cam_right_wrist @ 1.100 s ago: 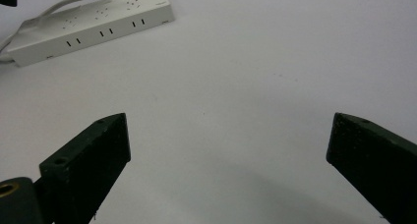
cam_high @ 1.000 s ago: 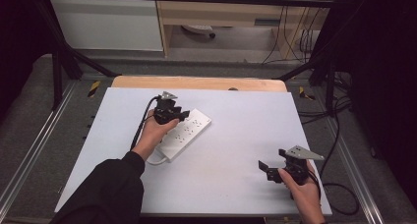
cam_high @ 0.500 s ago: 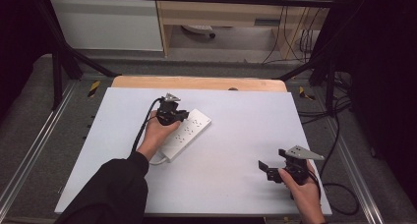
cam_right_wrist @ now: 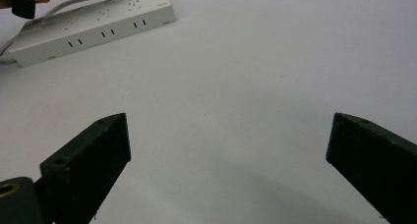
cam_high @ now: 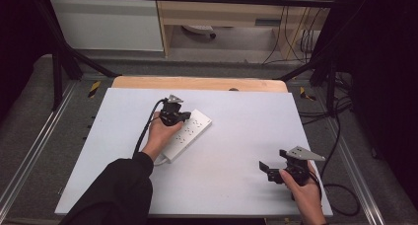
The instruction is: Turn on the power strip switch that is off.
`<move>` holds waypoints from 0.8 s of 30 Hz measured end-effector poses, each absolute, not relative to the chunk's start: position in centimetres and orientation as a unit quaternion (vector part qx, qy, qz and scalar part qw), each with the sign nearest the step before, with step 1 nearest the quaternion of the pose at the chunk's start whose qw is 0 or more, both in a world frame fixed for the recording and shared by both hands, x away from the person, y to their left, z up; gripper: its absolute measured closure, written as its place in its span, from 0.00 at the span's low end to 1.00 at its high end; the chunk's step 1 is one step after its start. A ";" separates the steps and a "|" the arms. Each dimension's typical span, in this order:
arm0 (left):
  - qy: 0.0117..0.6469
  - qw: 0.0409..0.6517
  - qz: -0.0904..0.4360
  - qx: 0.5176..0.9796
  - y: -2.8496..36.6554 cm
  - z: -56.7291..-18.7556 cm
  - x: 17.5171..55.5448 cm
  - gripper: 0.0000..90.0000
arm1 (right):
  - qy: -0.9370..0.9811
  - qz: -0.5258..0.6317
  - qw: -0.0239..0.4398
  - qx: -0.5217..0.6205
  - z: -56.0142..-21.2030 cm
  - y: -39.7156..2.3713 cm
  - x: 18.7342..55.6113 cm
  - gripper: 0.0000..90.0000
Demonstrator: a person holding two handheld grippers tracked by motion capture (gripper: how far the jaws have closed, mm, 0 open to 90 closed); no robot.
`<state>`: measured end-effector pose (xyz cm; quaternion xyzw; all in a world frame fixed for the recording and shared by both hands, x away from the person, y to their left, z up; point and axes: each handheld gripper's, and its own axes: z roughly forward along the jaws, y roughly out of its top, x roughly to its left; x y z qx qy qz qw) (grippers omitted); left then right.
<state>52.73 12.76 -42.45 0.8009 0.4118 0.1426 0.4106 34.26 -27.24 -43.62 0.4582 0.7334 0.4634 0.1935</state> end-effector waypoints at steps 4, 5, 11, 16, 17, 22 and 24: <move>0.410 0.406 0.144 0.804 12.7 -42.6 52.8 1.00 | 0.733 0.464 0.194 0.458 -43.6 -27.2 34.2 0.04; 0.410 0.405 0.144 0.804 12.7 -42.6 52.8 1.00 | 0.733 0.464 0.194 0.458 -43.6 -27.2 34.3 0.04; 0.409 0.400 0.145 0.807 12.7 -42.8 52.9 1.00 | 0.733 0.464 0.193 0.457 -43.6 -27.2 34.2 0.04; 0.407 0.397 0.145 0.810 12.7 -42.9 52.8 1.00 | 0.733 0.464 0.193 0.458 -43.6 -27.2 34.2 0.04; 0.406 0.397 0.145 0.810 12.7 -42.9 52.8 1.00 | 0.733 0.464 0.193 0.458 -43.6 -27.2 34.2 0.04; 0.404 0.397 0.144 0.812 12.7 -42.9 52.8 1.00 | 0.734 0.463 0.192 0.458 -43.6 -27.2 34.2 0.04; 0.404 0.397 0.143 0.812 12.7 -42.9 52.8 1.00 | 0.733 0.464 0.193 0.458 -43.6 -27.2 34.2 0.04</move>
